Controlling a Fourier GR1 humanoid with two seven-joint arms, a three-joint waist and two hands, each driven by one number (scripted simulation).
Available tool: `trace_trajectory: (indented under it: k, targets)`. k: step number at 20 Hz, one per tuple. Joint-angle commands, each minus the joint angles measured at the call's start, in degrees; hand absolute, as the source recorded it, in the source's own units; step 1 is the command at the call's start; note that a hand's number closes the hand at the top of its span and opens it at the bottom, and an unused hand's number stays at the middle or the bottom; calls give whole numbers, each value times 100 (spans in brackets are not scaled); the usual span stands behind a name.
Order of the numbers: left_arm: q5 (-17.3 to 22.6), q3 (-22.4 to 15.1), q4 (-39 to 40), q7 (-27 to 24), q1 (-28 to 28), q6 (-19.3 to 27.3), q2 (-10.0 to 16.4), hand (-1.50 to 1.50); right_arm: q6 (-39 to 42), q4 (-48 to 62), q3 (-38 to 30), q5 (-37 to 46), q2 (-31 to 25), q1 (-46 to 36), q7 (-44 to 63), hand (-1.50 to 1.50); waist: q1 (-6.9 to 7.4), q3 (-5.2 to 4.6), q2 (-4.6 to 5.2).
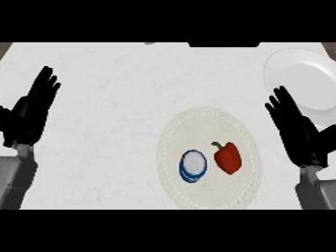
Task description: Pick the bell pepper from the placemat and place it in the plate
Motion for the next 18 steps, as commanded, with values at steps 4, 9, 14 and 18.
trace_trajectory:
  k: [4,9,14,18]
  targets:
    - [-111,-494,291,498,595,68,-505,0,1161,-205,-255,-42,-857,-1616,-341,150,151,-57,116]
    - [-78,-975,200,758,1040,72,-1072,0,588,464,-322,1892,-1790,-1800,-1262,150,201,-50,145]
    - [-47,-961,-193,823,1565,-10,-966,0,1015,1473,-636,1419,-1170,-1721,-2873,-150,58,-50,93]
    - [-198,-1016,-159,722,1615,188,-1166,0,1607,1310,-487,1614,-1491,-1421,-3203,-150,-39,-57,78]
